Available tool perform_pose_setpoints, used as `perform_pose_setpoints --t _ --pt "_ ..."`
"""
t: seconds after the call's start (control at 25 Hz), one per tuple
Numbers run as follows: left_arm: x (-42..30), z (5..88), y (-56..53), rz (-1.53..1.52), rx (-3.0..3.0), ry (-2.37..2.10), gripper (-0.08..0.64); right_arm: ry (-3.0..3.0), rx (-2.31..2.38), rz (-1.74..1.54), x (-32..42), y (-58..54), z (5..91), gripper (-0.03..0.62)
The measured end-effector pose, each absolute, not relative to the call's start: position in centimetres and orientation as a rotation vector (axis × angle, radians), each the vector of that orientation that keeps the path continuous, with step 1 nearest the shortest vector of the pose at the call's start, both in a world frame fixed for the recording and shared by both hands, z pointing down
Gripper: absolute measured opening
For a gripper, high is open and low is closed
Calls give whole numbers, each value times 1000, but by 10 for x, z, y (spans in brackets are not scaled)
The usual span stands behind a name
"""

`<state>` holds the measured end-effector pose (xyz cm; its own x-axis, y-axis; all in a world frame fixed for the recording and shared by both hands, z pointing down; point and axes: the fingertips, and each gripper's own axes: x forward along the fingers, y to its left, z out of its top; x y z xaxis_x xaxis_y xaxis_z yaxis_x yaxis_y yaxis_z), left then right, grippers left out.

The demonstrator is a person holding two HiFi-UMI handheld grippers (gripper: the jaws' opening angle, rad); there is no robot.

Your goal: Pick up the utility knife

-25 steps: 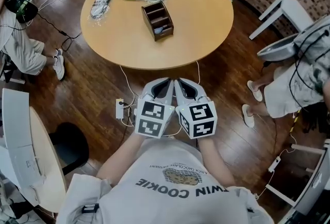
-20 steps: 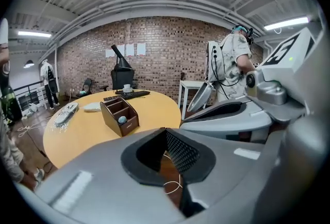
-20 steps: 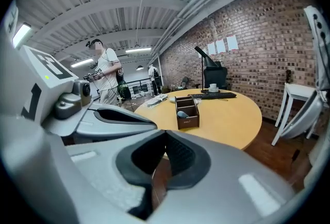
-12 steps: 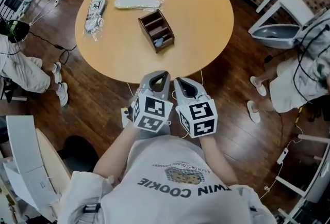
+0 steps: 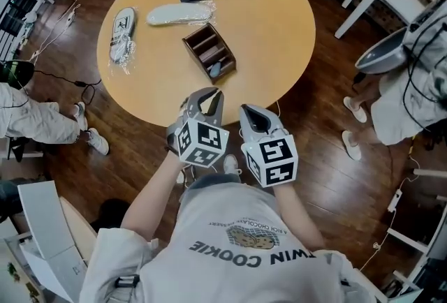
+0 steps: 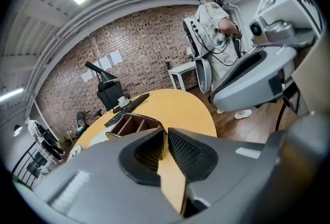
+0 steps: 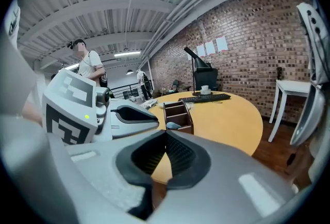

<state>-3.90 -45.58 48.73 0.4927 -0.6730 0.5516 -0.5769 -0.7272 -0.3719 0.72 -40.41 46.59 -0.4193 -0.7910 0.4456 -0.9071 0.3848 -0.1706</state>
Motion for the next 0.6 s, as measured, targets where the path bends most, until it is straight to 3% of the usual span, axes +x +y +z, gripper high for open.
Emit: perform_pose_setpoints --t 0.6 --pt "-37 539 -509 -1239 -2373 829 128 -2319 1556 579 13 -435 478 -5"
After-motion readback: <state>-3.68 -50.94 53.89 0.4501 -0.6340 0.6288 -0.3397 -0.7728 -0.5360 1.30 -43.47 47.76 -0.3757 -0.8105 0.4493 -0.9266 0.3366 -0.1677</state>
